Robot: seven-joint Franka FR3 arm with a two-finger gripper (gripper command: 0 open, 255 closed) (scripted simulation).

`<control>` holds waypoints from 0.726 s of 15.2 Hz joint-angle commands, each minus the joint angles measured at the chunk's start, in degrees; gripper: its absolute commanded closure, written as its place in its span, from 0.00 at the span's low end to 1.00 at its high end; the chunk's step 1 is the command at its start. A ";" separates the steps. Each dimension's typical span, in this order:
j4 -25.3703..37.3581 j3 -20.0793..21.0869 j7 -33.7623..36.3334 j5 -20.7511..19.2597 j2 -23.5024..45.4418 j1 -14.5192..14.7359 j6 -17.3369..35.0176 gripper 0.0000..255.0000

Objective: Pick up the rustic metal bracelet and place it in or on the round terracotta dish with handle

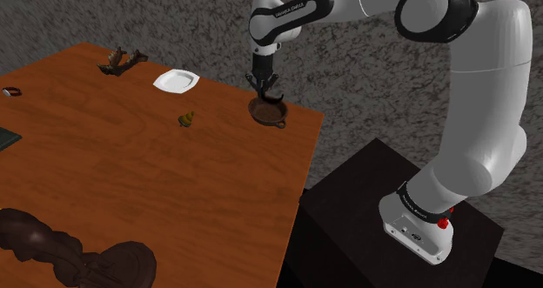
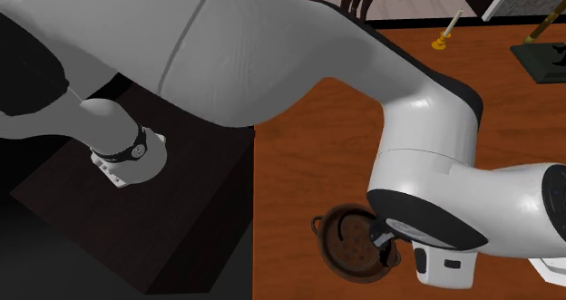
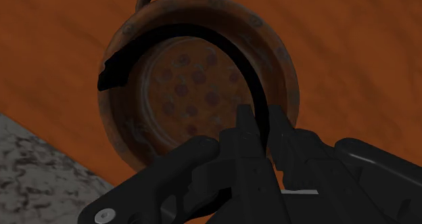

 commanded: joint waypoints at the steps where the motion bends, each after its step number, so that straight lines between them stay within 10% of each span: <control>1: -0.26 -0.11 -0.10 -0.14 0.83 0.04 1.07 1.00; 11: -1.21 -0.65 -0.29 -0.82 5.14 0.45 6.28 1.00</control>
